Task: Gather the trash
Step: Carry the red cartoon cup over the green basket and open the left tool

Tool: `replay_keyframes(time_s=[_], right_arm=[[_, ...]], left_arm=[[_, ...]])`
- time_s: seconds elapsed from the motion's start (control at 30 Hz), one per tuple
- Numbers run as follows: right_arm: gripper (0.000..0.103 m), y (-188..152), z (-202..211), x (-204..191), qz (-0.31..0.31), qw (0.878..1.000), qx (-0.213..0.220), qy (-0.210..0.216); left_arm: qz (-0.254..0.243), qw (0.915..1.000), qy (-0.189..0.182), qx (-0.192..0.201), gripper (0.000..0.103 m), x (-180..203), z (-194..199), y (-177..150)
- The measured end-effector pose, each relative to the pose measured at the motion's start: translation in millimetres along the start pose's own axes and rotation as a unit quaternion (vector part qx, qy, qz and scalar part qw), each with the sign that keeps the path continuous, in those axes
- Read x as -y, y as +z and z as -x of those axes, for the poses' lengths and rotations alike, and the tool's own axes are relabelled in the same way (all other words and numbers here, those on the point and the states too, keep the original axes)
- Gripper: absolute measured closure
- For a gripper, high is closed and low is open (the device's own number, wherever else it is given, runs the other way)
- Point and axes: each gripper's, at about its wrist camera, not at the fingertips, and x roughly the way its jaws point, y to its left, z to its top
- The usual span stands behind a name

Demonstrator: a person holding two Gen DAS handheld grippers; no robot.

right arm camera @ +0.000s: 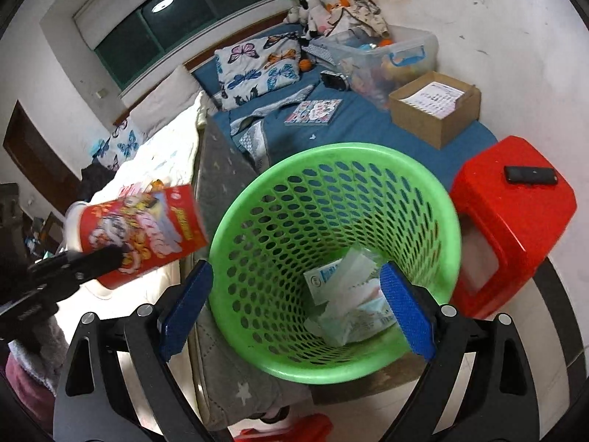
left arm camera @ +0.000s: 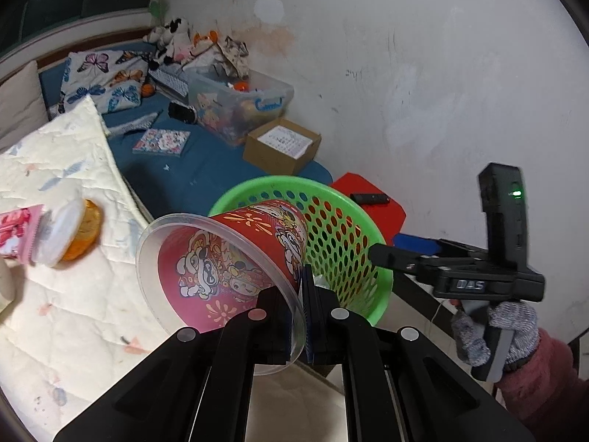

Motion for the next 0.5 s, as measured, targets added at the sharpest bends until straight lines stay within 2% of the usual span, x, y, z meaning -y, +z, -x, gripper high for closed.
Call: replay_keyframes(time_s=[0.3, 0.37, 0.43, 0.5], right_arm=[[0.012, -10.4, 21.8, 16.5, -0.015, 1.0, 0.015, -0.015], [0.012, -11.6, 24.8, 20.9, -0.023, 0.999, 0.018, -0.014], [0.012, -12.5, 26.5, 23.6, -0.028, 0.999, 0.021, -0.015], [0.012, -13.0, 26.9, 25.1, -0.031, 0.999, 0.023, -0.015]], left_arm=[[-0.025, 0.9987, 0.0, -0.045, 0.096, 20.7, -42.3, 7.3], [-0.028, 0.9983, 0.006, -0.05, 0.09, 24.0, -49.2, 9.8], [-0.029, 0.9982, 0.006, -0.052, 0.09, 25.1, -52.2, 10.3], [-0.027, 0.9982, 0.001, -0.053, 0.085, 25.6, -52.5, 9.6]])
